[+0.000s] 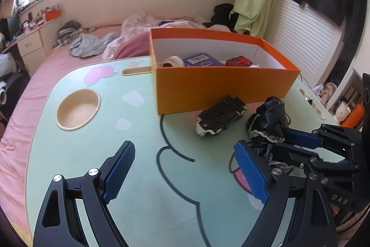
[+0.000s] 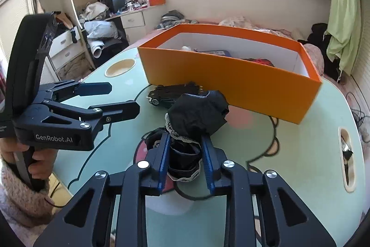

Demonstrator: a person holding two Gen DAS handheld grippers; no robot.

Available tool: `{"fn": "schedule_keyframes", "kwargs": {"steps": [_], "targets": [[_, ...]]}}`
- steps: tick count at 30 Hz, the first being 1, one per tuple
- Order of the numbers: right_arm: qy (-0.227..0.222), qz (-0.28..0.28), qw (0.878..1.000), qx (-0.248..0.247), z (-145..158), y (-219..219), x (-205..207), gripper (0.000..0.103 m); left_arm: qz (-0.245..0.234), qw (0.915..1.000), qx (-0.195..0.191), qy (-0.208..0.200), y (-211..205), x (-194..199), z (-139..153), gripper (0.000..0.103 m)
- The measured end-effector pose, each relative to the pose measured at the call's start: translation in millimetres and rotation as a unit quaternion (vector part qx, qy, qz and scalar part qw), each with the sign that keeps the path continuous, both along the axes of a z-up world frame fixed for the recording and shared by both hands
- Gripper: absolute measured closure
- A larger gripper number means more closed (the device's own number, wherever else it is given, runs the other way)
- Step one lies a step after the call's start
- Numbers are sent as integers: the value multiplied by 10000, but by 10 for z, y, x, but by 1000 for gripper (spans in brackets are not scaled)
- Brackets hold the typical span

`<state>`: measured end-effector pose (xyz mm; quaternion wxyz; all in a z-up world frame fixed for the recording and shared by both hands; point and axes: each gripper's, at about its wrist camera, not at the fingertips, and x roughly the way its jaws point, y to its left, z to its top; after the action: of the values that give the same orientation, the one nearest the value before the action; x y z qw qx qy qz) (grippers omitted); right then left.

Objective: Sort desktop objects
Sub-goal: 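Grasp the black toy car with the left gripper while the right lifts the black cloth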

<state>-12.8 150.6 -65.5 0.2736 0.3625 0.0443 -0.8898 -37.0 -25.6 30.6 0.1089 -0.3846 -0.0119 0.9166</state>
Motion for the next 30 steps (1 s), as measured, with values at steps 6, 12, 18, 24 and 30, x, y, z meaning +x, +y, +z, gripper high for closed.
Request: {"fn": "schedule_keyframes", "kwargs": {"steps": [6, 12, 18, 24, 30], "targets": [[112, -389, 9986, -332, 172, 386, 58, 81, -214, 9997, 83, 71, 197, -20, 69, 15], [332, -664, 9958, -533, 353, 636, 104, 82, -416, 9988, -242, -39, 538, -226, 57, 15], [222, -897, 9944, -521, 295, 682, 24, 78, -269, 9974, -613, -251, 656, -472, -41, 34], [117, -1353, 9895, -486, 270, 736, 22, 22, -463, 9968, -546, -359, 634, -406, -112, 64], [-403, -1207, 9918, 85, 76, 552, -52, 22, -601, 9963, -565, -255, 582, -262, -113, 65]]}}
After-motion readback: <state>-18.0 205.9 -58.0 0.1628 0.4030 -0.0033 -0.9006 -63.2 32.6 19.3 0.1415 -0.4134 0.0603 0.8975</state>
